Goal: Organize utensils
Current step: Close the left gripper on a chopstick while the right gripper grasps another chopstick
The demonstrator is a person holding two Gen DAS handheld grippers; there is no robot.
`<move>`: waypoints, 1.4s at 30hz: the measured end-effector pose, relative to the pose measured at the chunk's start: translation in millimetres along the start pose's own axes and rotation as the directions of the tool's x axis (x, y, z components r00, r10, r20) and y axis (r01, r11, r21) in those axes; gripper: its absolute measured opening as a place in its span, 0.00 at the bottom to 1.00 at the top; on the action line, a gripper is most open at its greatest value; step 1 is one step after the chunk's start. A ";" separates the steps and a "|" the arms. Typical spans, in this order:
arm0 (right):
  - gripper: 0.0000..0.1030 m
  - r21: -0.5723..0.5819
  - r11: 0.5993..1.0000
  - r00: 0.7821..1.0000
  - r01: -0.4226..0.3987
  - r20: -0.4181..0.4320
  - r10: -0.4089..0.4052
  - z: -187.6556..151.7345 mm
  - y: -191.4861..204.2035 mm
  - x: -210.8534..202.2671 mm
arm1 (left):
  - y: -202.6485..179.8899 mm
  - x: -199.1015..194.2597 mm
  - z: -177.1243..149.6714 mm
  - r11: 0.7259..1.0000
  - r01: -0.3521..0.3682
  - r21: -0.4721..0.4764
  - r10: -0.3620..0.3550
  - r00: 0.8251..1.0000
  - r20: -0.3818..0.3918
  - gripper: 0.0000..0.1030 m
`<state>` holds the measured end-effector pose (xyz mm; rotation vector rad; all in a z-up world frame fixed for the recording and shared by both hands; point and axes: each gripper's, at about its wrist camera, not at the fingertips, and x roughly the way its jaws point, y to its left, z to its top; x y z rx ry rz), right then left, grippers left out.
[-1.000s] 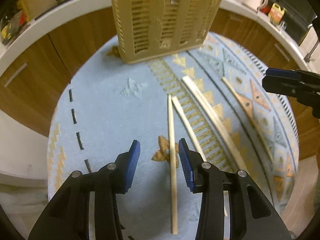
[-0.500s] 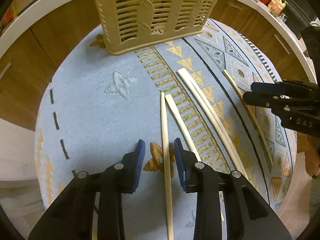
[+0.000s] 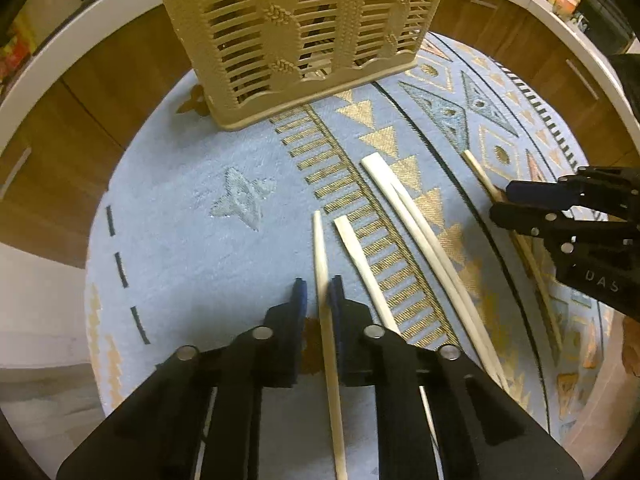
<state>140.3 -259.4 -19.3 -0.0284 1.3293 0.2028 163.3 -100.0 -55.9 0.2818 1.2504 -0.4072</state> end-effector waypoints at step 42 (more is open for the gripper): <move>0.08 0.032 0.998 0.994 -0.063 -0.092 0.065 4.0 -15.1 4.7 | 74.2 -11.5 -30.4 0.954 0.192 -0.229 -0.195 0.981 0.010 0.19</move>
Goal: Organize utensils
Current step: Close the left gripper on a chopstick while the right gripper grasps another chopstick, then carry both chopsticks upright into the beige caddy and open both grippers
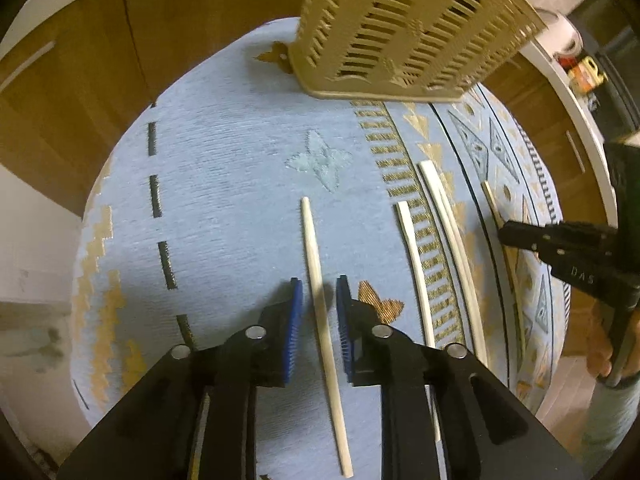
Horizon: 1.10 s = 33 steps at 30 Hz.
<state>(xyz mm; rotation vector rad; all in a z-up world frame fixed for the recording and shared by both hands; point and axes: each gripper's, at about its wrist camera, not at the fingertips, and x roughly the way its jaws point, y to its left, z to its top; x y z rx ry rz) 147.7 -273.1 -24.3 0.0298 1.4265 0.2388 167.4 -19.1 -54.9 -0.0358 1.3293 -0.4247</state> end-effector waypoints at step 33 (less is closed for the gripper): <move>0.04 -0.235 0.968 0.860 -0.091 0.472 0.195 -83.5 32.2 -111.3 | -53.6 -104.7 -38.6 0.995 0.037 0.088 -0.079 0.837 0.541 0.03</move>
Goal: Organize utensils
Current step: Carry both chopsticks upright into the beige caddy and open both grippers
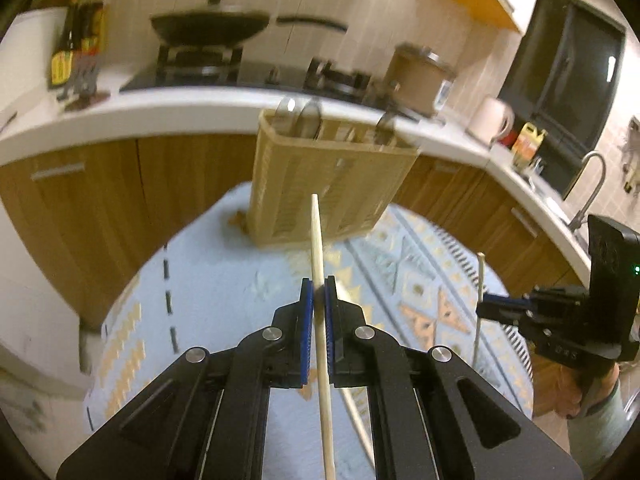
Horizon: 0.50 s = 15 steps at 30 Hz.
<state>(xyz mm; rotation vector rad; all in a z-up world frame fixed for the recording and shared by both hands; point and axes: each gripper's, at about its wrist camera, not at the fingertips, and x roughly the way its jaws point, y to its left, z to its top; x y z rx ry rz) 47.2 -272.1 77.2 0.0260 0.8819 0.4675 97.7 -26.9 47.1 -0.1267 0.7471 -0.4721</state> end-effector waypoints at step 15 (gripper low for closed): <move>0.04 -0.020 1.000 0.935 -0.012 0.354 0.018 83.8 18.6 -50.7 | -21.5 -56.6 67.5 1.000 0.011 0.009 -0.013 0.940 0.342 0.03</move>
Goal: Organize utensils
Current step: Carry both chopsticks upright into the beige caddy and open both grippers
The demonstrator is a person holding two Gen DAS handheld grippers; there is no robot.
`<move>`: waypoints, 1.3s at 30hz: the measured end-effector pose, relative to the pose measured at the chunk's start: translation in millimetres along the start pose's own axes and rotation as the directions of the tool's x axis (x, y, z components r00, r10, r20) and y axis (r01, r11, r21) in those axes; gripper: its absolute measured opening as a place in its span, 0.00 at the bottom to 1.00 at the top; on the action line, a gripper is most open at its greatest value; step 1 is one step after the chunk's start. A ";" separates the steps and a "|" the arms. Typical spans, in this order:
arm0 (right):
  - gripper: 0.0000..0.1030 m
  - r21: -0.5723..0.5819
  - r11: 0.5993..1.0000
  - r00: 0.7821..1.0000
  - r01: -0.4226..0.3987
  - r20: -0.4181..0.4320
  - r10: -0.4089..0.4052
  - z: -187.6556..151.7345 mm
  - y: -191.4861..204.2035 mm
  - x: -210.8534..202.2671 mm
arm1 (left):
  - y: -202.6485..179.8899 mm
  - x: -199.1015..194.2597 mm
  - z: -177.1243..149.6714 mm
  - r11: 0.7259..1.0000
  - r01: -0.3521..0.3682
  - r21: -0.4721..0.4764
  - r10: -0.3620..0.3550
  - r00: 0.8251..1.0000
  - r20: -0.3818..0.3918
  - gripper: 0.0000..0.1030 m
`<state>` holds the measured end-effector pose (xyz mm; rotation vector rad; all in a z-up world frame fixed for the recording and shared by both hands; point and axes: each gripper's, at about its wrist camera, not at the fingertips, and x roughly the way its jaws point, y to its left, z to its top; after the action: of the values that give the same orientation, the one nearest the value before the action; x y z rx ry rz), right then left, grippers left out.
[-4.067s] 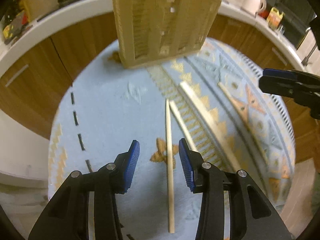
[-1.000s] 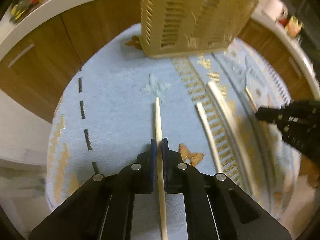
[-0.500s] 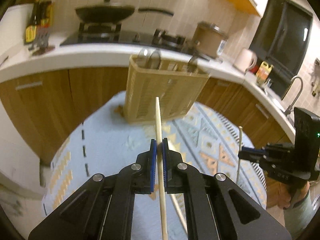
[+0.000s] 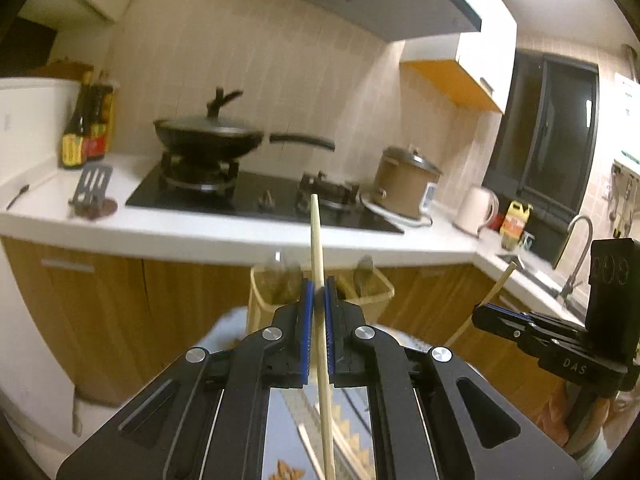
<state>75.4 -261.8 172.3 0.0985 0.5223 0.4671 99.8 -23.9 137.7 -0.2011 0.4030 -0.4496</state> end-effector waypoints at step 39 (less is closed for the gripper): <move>0.04 -0.012 0.987 0.986 0.160 0.042 -0.159 59.6 -45.9 116.3 | 8.2 122.4 29.4 0.956 -0.290 0.054 0.255 0.904 0.342 0.04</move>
<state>212.7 -248.3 161.2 0.0505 0.4822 0.3117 216.1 -69.9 121.3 -0.1132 0.0719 -0.1527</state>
